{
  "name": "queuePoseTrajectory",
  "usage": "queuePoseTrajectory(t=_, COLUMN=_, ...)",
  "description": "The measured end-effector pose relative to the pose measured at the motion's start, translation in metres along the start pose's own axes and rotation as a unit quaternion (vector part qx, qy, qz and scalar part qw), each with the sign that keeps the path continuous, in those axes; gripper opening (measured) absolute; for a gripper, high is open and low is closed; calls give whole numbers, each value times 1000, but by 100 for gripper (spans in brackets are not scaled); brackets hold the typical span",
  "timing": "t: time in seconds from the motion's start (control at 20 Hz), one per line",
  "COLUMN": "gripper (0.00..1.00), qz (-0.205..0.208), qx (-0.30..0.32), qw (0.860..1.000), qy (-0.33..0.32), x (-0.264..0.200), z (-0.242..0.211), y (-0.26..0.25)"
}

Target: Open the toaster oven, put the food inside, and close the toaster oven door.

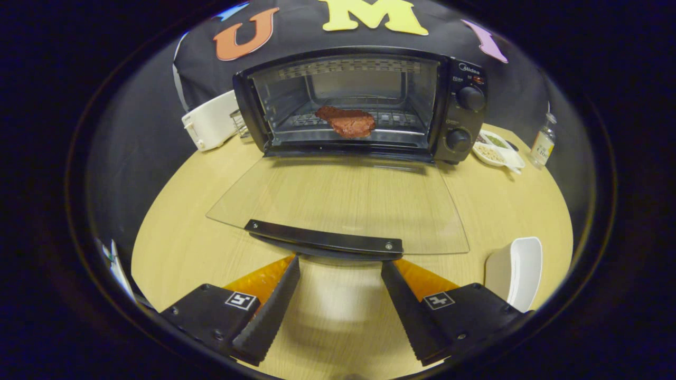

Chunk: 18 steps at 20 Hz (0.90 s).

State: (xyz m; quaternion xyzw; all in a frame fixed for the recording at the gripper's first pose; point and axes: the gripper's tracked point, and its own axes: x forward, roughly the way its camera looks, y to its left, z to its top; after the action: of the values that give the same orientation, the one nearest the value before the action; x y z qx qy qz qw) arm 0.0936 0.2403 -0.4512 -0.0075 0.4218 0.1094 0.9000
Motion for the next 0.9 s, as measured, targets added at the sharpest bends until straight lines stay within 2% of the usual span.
queuePoseTrajectory(t=0.4, gripper=100, qz=10, qx=4, qw=999, qy=-43, x=-36, z=53, y=-1)
queuePoseTrajectory(t=0.9, gripper=100, qz=20, qx=23, qw=995, qy=-90, x=-53, z=124, y=1)
